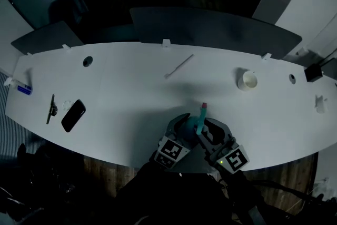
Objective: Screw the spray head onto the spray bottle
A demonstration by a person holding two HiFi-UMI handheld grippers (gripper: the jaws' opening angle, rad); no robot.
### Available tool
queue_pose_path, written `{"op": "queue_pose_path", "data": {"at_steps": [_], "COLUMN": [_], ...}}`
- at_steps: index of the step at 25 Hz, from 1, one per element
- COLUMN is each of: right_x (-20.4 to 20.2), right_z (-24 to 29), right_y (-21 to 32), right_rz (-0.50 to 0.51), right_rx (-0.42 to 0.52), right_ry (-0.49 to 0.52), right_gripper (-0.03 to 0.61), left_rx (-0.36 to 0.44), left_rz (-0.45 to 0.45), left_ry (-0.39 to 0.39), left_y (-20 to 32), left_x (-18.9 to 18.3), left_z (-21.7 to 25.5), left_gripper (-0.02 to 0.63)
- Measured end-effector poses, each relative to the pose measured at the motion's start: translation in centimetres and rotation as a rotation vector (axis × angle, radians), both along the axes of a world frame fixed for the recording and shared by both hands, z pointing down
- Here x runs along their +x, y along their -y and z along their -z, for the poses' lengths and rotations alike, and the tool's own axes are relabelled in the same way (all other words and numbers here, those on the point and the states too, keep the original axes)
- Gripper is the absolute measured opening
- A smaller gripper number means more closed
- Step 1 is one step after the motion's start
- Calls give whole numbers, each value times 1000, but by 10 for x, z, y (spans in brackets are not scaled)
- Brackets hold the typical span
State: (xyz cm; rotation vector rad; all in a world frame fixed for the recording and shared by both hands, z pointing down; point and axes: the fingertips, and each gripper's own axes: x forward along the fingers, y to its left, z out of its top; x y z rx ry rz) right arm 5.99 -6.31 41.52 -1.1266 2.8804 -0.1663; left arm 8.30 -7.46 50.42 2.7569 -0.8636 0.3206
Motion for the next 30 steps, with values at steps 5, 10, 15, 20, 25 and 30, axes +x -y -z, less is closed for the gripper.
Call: {"op": "queue_pose_path", "data": {"at_steps": [5,10,15,20,25,30], "right_x": [-2,-8,-8,-2,-1,-5], "right_z": [-3,-4,-4,-1,-2,-6], "right_y": [-3,-4,-3,-3,-5,-9], "right_rz": [-95,121,274,75,-111,-6], "right_rx": [-4,-60,-86,-4,41,-22], "right_ry": [-16,-6,-9,8,-34,9], "right_gripper": [130,130,130,130,130,130], "left_rx": [-9,-17,-110,-51,-14,-36], "left_rz": [244,-147,-448,-122,170,30], "left_ry": [-25,58,70,1,-17,3], "left_y": [1,-3,-13,-5,1,-6], "left_x": [-7,-7,4,3,-3,-7], "left_z": [1,-6,-5,-1,4,0], "left_gripper": [390,456,399,390,387,398]}}
